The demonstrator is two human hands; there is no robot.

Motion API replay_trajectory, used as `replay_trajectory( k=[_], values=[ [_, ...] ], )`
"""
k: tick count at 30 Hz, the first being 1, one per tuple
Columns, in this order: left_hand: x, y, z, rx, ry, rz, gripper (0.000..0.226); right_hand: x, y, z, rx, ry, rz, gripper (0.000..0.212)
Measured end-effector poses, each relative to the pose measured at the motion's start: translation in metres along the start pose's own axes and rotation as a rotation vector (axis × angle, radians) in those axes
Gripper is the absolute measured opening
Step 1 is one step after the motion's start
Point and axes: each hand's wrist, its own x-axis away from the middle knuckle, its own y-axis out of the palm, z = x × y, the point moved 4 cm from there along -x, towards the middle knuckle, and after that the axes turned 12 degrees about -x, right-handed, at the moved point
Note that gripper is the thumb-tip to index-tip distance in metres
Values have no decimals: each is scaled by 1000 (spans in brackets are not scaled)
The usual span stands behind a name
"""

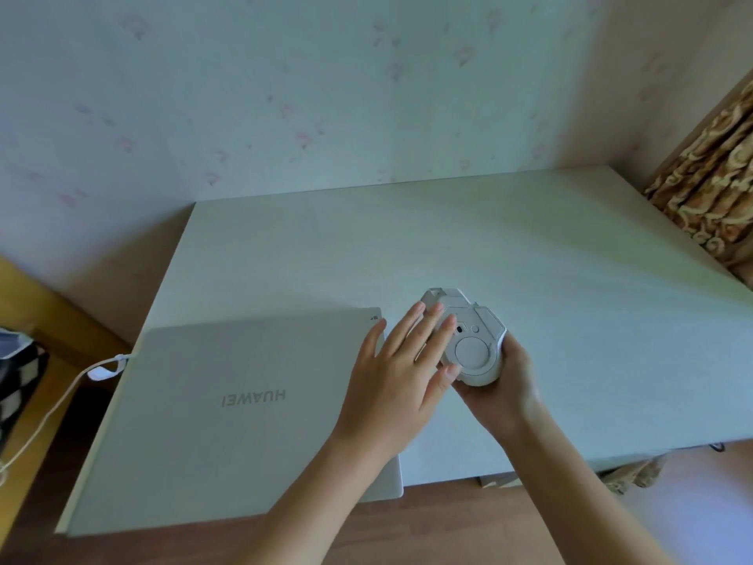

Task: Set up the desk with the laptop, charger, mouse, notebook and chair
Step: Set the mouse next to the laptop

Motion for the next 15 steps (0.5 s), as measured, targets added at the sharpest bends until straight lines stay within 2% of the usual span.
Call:
replay_trajectory(
  k=[3, 8, 15],
  values=[
    [3, -3, 3, -18, 6, 5, 48, 5, 3, 6, -86, 51, -76, 46],
    [3, -6, 10, -58, 94, 12, 49, 8, 2, 8, -92, 97, -129, 45],
    [-1, -1, 15, -76, 55, -8, 52, 12, 0, 5, 26, 15, -63, 42]
  ],
)
